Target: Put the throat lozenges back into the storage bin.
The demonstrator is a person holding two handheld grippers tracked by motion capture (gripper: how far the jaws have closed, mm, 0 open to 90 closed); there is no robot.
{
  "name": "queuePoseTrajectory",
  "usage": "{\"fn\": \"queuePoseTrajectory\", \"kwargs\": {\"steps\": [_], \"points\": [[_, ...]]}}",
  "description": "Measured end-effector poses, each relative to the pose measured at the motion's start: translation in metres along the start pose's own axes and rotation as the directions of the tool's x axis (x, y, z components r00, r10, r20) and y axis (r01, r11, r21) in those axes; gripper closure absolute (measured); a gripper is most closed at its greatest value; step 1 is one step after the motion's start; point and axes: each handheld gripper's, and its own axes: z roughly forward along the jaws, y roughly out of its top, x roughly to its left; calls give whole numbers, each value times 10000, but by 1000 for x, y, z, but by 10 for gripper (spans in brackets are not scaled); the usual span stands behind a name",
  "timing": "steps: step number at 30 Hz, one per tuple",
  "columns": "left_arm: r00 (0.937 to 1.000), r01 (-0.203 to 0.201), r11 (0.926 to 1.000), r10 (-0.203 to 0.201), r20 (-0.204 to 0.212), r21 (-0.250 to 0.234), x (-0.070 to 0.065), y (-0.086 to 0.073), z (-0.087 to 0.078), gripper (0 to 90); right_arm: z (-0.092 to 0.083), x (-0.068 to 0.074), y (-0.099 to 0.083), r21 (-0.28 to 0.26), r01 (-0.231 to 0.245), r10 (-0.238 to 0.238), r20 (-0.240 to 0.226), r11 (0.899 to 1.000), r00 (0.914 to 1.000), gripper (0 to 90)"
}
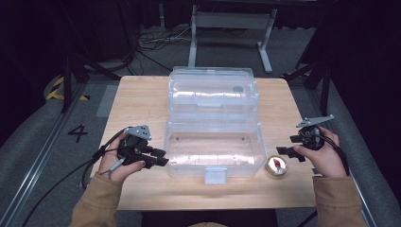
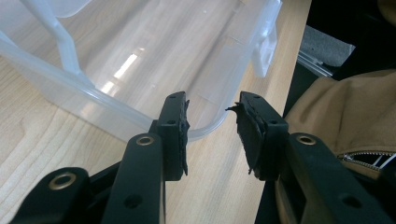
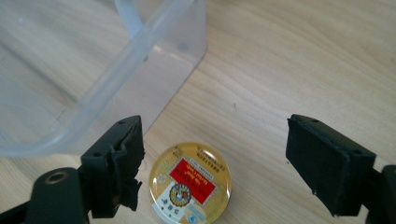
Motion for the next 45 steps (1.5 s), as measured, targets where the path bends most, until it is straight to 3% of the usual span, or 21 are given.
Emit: {"fn": "queuePoseTrajectory", "kwargs": {"steps": [5,10,21,28,35,39,45], "points": [[9999,98,9999,-98,-67,-121,2,0,-5,635,9,2,-4,1032,249,-222,-274,9943,9994,190],[9995,206,9997,-209,-235,-126,5,-1,-7,634,17,3,-8,1829,488,-435,-332,9819,9985,186],[9975,478,9981,-497,-498,-392,16,3,-17,633,29,4,-22,2469,519,-408,-499,9677,9979,193],[9965,558,9975,-583,-600,-424,16,2,-19,633,42,9,-25,3034,1090,-910,-726,9466,9932,179],[9962,594,9979,-610,-617,-274,17,2,-16,632,53,13,-27,3433,1229,-1090,-596,9312,9923,179],[9970,528,9982,-543,-553,-279,17,2,-15,627,61,13,-30,3582,1216,-1096,-539,9257,9925,176],[9970,516,9984,-528,-563,-221,16,2,-14,625,71,13,-31,3500,1251,-1150,-497,9284,9921,176]]}}
